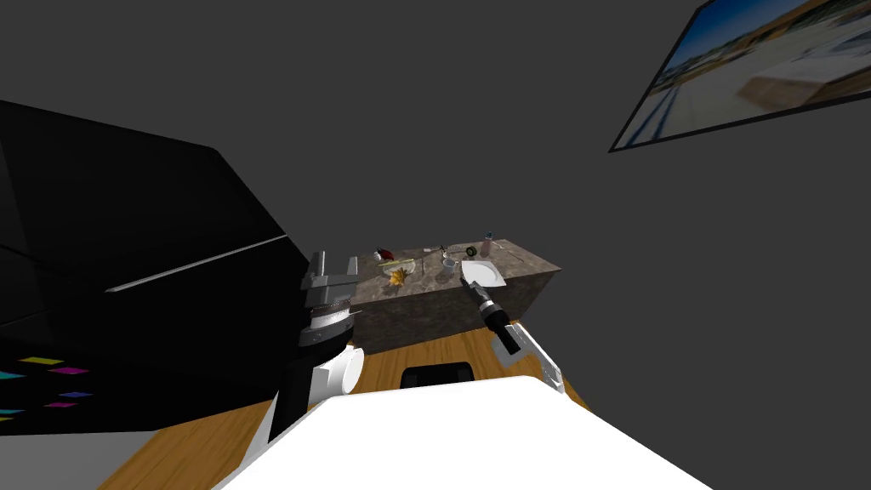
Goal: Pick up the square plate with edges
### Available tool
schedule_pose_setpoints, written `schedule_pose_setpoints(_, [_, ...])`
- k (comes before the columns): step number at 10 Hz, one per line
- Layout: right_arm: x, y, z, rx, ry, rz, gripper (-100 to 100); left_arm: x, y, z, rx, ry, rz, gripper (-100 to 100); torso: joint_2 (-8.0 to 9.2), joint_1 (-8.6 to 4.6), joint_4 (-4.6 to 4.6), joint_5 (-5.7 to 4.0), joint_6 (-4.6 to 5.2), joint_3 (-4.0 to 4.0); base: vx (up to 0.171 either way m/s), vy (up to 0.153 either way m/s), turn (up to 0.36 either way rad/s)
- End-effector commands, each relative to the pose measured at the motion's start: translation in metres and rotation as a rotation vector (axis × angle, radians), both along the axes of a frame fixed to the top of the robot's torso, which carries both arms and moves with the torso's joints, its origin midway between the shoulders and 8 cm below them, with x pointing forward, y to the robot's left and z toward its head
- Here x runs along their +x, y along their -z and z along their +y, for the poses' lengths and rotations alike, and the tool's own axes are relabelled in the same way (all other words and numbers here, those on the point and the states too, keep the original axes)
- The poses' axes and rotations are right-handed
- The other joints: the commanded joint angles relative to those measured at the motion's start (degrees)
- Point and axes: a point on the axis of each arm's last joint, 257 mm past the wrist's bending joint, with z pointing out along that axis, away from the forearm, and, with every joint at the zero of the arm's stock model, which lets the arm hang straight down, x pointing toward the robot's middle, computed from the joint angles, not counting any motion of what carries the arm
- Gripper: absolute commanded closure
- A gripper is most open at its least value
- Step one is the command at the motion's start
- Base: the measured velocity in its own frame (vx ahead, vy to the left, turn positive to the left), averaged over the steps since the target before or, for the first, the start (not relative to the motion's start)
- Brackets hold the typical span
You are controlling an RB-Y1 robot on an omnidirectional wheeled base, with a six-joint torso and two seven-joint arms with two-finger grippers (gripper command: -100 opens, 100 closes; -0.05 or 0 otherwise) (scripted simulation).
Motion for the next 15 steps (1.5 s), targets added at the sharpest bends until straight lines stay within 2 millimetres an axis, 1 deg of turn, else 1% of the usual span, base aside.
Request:
schedule_pose_setpoints(1, [0.007,0.023,-0.004,-0.103,0.011,0.043,-100,0.0,0.0,0.0,0.0,0.0,0.0,0,0.0,0.0,0.0,0.0,0.0,0.0,-0.059,0.046,0.025])
schedule_pose_setpoints(2, [0.007,0.024,-0.005,-0.125,0.015,0.043,-100,0.0,0.0,0.0,0.0,0.0,0.0,0,0.01,0.02,0.0,0.01,0.0,0.0,-0.053,0.03,0.011])
schedule_pose_setpoints(3, [0.013,0.041,-0.009,-0.205,0.025,0.075,-100,0.0,0.0,0.0,0.0,0.0,0.0,0,-0.01,-0.04,0.0,0.0,0.0,0.0,-0.062,0.035,0.027])
schedule_pose_setpoints(4, [0.012,0.043,-0.011,-0.23,0.026,0.076,-100,0.0,0.0,0.0,0.0,0.0,0.0,0,0.01,-0.02,0.0,-0.01,0.0,0.0,-0.051,0.034,0.012])
schedule_pose_setpoints(5, [0.018,0.055,-0.016,-0.311,0.035,0.098,-100,0.0,0.0,0.0,0.0,0.0,0.0,0,-0.01,-0.03,0.0,0.0,0.0,-0.01,-0.057,0.036,0.025])
schedule_pose_setpoints(6, [0.018,0.061,-0.018,-0.337,0.037,0.104,-100,0.0,0.0,0.0,0.0,0.0,0.0,0,-0.01,-0.03,0.0,0.0,0.0,-0.01,-0.05,0.03,0.016])
schedule_pose_setpoints(7, [0.023,0.077,-0.026,-0.423,0.048,0.133,-100,0.0,0.0,0.0,0.0,0.0,0.0,0,-0.02,-0.05,0.0,-0.01,0.01,-0.01,-0.057,0.027,0.033])
schedule_pose_setpoints(8, [0.023,0.077,-0.027,-0.444,0.048,0.129,-100,0.0,0.0,0.0,0.0,0.0,0.0,0,-0.01,-0.05,0.0,-0.01,0.0,0.0,-0.055,0.022,0.017])
schedule_pose_setpoints(9, [0.028,0.088,-0.034,-0.531,0.058,0.148,-100,0.0,0.0,0.0,0.0,0.0,0.0,0,-0.01,-0.08,0.0,-0.01,0.01,0.0,-0.052,0.024,0.028])
schedule_pose_setpoints(10, [0.028,0.092,-0.036,-0.553,0.059,0.151,-100,0.0,0.0,0.0,0.0,0.0,0.0,0,-0.02,-0.08,0.0,-0.01,0.0,-0.01,-0.041,0.02,0.018])
schedule_pose_setpoints(11, [0.033,0.1,-0.044,-0.636,0.068,0.166,-100,0.0,0.0,0.0,0.0,0.0,0.0,0,-0.05,-0.09,-0.01,-0.01,0.01,-0.02,-0.049,0.021,0.048])
schedule_pose_setpoints(12, [0.032,0.104,-0.047,-0.661,0.069,0.169,-100,0.0,0.0,0.0,0.0,0.0,0.0,0,-0.03,-0.08,-0.01,-0.01,0.0,-0.02,-0.045,0.014,0.016])
schedule_pose_setpoints(13, [0.038,0.11,-0.055,-0.748,0.078,0.179,-100,0.0,0.0,0.0,0.0,0.0,0.0,0,-0.04,-0.11,-0.01,-0.02,0.01,-0.02,-0.046,0.017,0.03])
schedule_pose_setpoints(14, [0.037,0.114,-0.058,-0.769,0.078,0.184,-100,0.0,0.0,0.0,0.0,0.0,0.0,0,-0.05,-0.11,-0.01,-0.02,0.0,-0.03,-0.037,0.014,0.022])
schedule_pose_setpoints(15, [0.042,0.121,-0.067,-0.856,0.087,0.196,-100,0.0,0.0,0.0,0.0,0.0,0.0,0,-0.07,-0.12,-0.01,-0.02,0.01,-0.03,-0.037,0.018,0.042])
